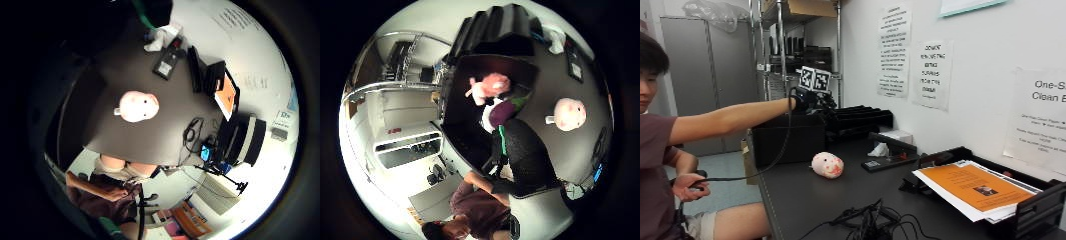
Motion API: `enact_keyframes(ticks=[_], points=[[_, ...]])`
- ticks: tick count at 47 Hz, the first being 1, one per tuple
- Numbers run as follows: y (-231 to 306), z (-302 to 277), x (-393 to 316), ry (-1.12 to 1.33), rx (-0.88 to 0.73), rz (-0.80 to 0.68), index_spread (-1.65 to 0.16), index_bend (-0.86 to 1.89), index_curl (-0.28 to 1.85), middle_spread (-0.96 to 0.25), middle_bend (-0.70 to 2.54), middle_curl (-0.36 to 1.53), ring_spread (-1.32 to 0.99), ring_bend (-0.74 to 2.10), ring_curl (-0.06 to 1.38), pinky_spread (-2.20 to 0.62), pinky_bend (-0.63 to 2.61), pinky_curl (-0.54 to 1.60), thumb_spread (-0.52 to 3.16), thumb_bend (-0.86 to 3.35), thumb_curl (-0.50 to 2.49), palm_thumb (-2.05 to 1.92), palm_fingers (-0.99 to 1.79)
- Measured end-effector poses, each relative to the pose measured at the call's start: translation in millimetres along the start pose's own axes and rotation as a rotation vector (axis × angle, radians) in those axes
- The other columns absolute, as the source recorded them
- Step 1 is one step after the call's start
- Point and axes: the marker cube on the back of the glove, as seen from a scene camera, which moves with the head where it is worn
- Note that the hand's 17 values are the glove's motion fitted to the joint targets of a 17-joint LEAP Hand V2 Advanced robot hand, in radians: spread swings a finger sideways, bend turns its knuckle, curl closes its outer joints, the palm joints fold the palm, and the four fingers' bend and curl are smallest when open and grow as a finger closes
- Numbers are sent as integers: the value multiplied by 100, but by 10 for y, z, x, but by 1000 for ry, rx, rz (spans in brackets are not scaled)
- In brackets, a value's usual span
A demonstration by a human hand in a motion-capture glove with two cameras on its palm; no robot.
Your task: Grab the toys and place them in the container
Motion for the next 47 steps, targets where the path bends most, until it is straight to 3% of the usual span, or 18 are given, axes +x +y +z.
enact_keyframes(ticks=[17,23,30,36,37,38,39,40,47], points=[[-132,1949,1034,19,-326,142,-25,10,20,-1,6,24,3,21,36,7,98,37,133,-4,40,6,-31],[-296,2241,1102,10,-123,131,-26,8,19,0,3,20,5,15,34,7,116,41,127,-2,39,6,-30],[-462,2238,1106,9,-5,126,-28,24,25,1,10,18,6,24,35,5,113,41,126,1,40,16,-4],[-535,2236,1037,-12,142,111,-28,26,26,-5,32,24,-5,51,39,-4,95,33,133,12,45,36,47],[-535,2236,1024,-20,155,113,-28,24,26,-7,38,26,-8,57,41,-7,94,32,134,14,46,40,55],[-528,2233,1014,-31,163,116,-28,23,26,-5,25,23,-5,48,37,-4,96,32,133,10,44,34,33],[-512,2227,1005,-48,168,118,-29,27,30,-10,41,29,-12,73,50,-10,96,36,129,18,50,50,65],[-486,2218,997,-72,166,117,-29,24,28,-12,41,28,-15,73,47,-11,94,33,127,18,51,53,67],[-266,2119,871,-230,65,61,-34,36,35,-23,69,40,-28,93,60,-21,101,39,108,21,62,67,89]])
